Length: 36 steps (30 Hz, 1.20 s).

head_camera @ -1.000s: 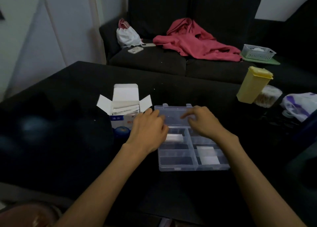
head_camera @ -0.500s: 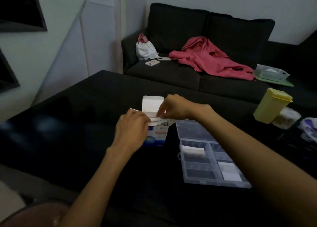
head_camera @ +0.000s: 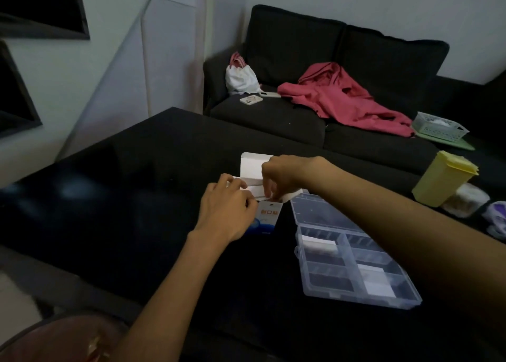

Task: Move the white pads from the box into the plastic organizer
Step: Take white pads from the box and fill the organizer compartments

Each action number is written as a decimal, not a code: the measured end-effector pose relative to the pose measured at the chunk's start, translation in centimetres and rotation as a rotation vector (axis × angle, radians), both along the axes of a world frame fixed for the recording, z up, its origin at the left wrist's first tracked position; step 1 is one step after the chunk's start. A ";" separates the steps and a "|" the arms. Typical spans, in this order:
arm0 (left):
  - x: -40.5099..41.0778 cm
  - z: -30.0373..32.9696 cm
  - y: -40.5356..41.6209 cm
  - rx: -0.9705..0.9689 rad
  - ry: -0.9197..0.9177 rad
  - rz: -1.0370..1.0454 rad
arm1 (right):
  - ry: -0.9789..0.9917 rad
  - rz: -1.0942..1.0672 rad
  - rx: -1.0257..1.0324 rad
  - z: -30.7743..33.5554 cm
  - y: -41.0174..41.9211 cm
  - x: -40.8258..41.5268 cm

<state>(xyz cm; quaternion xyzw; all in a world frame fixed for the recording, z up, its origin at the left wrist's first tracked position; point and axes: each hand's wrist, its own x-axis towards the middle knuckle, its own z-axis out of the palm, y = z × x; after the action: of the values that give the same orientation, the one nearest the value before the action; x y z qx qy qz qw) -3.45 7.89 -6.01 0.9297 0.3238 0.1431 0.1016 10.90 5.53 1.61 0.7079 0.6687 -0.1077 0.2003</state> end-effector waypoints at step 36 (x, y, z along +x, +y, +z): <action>0.6 0.7 0.2 -0.084 -0.199 0.093 | -0.177 0.307 0.351 0.2 -1.6 1.8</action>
<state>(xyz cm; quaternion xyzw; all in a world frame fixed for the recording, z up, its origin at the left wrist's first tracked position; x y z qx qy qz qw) -2.81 8.04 -5.27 0.8898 0.3606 0.2259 0.1652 12.71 3.88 1.76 0.6287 0.7567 0.1042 0.1462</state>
